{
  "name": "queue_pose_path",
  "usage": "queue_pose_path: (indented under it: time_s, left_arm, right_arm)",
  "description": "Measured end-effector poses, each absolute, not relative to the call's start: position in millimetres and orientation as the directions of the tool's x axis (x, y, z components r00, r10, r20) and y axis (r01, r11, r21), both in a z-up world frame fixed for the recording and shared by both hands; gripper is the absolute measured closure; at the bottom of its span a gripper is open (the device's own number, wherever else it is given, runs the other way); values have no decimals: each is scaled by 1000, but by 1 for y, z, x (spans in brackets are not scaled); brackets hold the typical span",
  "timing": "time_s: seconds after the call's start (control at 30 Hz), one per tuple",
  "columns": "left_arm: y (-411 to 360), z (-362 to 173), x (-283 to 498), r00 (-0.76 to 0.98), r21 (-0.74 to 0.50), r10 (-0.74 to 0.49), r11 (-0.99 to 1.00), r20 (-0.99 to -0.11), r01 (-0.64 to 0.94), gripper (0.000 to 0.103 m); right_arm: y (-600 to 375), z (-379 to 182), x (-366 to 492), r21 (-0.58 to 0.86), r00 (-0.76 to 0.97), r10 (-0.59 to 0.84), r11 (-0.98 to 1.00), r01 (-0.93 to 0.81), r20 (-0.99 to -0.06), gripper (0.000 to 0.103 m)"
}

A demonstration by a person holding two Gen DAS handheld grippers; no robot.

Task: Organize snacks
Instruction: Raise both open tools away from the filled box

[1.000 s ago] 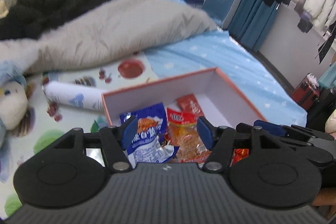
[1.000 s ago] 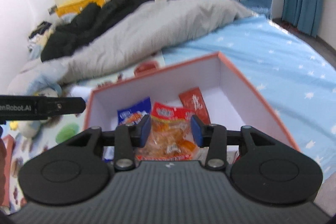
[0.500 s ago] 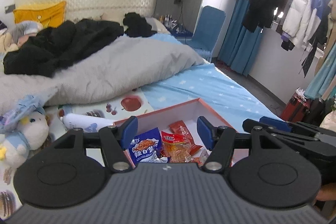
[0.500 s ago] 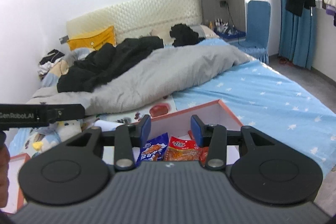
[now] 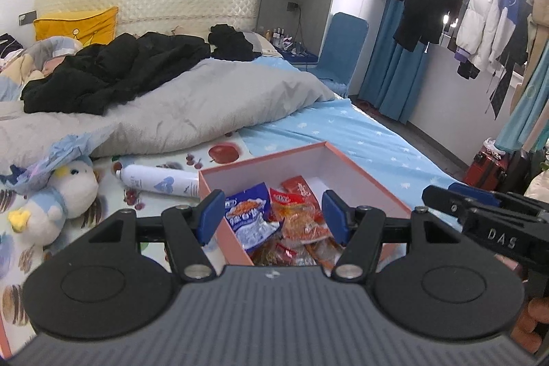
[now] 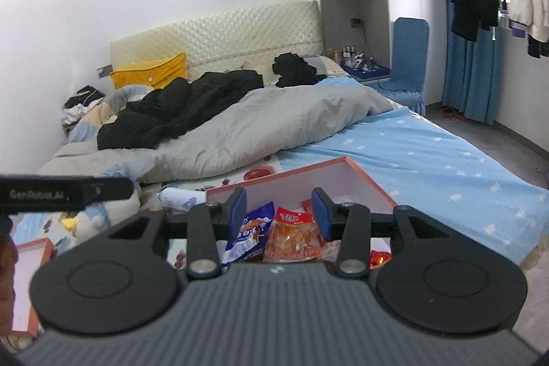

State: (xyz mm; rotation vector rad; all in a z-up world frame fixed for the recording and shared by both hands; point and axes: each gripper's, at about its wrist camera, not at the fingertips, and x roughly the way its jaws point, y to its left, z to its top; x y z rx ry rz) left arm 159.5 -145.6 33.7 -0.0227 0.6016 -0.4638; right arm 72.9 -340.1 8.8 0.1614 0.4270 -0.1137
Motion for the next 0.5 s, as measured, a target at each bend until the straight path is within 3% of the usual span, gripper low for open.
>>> queue_pose_path:
  time_s: [0.5]
  left_arm:
    - [-141,-4,121,739,-164,-389,918,-549,362,35]
  right_arm:
    - [-337,-41,34,132,879,-91,976,171,-468,59]
